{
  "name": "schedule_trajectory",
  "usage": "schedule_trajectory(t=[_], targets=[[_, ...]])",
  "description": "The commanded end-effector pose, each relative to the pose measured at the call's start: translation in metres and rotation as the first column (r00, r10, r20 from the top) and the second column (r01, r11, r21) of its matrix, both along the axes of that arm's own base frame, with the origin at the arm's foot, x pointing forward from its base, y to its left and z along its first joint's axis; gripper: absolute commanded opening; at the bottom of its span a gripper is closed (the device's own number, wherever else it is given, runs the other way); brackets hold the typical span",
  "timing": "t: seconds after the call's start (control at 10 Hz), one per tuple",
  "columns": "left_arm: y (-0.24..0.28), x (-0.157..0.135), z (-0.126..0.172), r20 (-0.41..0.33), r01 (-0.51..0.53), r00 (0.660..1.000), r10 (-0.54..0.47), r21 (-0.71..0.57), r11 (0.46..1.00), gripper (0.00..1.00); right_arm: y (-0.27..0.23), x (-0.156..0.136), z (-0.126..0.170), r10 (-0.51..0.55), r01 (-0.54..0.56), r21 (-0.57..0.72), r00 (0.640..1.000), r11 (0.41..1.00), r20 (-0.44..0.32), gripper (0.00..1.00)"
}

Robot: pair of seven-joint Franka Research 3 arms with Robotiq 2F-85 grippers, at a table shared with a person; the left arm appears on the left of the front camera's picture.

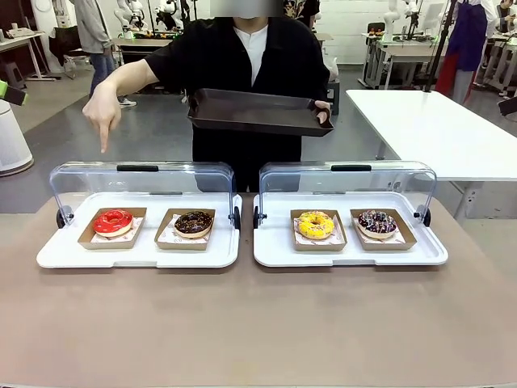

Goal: Provide the desired donut to the person.
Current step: Pick up and lift the Paper togo box containing the Donut pointed at by the person.

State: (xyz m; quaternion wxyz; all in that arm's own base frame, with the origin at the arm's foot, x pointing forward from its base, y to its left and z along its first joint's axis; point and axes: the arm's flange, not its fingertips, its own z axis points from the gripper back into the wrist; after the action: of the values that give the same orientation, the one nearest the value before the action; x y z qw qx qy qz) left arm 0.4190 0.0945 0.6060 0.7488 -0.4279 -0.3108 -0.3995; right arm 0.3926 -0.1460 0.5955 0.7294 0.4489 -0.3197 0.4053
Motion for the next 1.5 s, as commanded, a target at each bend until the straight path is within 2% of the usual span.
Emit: schedule_trajectory(t=[0.0, 1.4], targets=[[0.0005, -0.0008, 0.0006, -0.001, 0.005, 1.0, -0.005, -0.01, 1.0, 1.0, 0.0014, 0.001, -0.0003, -0.001, 0.001, 0.006, 1.0, 1.0, 0.005, 1.0], [0.0005, -0.0008, 0.0006, -0.001, 0.005, 1.0, -0.005, -0.01, 1.0, 1.0, 0.0014, 0.001, -0.0003, -0.001, 0.001, 0.006, 1.0, 1.0, 0.005, 1.0]])
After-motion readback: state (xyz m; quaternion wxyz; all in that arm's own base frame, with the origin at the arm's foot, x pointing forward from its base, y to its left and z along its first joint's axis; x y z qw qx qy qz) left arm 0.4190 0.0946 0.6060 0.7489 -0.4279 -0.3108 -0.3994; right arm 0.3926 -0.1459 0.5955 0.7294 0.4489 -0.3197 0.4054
